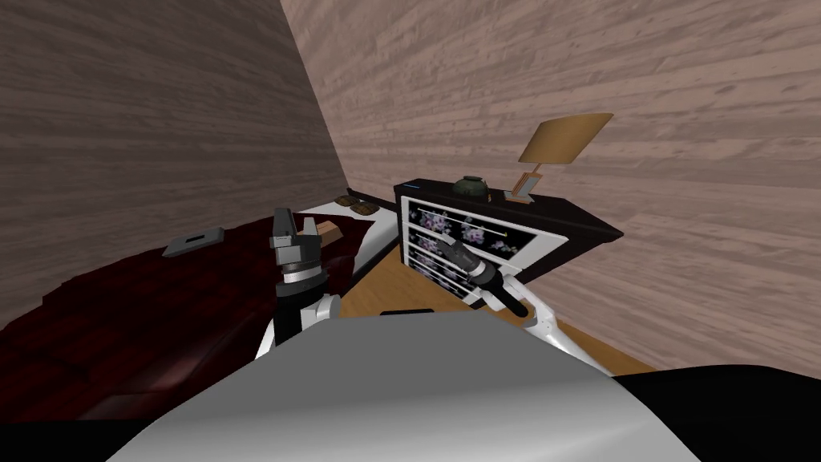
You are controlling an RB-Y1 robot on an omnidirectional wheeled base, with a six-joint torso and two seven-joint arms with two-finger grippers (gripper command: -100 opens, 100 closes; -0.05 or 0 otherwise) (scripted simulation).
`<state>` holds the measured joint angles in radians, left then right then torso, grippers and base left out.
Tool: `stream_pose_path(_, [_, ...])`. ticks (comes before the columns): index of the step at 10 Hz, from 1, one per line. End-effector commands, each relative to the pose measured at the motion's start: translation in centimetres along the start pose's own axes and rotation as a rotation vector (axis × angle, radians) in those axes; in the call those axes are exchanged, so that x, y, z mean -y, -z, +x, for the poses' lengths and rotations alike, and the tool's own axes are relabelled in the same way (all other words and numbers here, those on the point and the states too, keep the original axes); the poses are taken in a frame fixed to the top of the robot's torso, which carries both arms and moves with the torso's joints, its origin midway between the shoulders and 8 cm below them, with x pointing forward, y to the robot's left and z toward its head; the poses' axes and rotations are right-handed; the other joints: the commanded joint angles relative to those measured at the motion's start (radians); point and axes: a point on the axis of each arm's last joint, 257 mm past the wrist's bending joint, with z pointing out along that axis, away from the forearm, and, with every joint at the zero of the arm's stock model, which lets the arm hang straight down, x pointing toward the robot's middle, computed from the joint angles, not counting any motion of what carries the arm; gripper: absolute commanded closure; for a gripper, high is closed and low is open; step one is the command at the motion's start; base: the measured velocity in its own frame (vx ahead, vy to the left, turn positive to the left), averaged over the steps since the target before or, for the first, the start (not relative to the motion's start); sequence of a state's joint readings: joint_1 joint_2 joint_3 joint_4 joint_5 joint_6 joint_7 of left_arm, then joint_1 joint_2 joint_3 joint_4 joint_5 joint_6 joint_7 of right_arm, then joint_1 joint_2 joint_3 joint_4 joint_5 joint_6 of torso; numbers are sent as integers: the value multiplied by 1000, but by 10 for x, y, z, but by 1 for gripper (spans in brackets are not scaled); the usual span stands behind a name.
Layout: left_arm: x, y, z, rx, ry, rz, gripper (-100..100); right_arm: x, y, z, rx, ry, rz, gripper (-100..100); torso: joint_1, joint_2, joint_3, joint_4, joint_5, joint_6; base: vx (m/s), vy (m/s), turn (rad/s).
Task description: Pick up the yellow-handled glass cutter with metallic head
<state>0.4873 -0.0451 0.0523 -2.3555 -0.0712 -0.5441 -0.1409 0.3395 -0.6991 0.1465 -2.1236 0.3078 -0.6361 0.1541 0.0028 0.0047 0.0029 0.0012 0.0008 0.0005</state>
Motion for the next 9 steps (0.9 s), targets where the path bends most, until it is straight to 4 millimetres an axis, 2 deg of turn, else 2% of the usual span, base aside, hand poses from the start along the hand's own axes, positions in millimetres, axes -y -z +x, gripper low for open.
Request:
stream_pose_path(1, [0,0,0,0,0,0,0,1,3,5,-31,19,-7,-100,0,0,0,0,0,0,-39,31,-6])
stream_pose_path(2, [0,0,0,0,0,0,0,4,6,22,-98,86,-31,-100,-2,-1,-1,0,0,0,-73,71,174])
stream_pose_path(4, [0,0,0,0,0,0,0,5,10,25,-136,102,-38,-100,0,0,0,0,0,0,-54,53,33])
stream_pose_path(5, [0,0,0,0,0,0,0,10,17,41,-203,171,-64,-100,-2,-1,-1,0,0,0,-58,67,165])
stream_pose_path(6, [0,0,0,0,0,0,0,11,21,43,-235,184,-70,-100,0,-1,0,0,0,-1,-70,63,83])
stream_pose_path(7, [0,0,0,0,0,0,0,18,29,59,-297,249,-96,-100,0,0,0,0,0,0,-99,85,191])
stream_pose_path(9, [0,0,0,0,0,0,0,21,37,61,-348,273,-106,-100,0,1,0,0,0,0,-45,52,27])
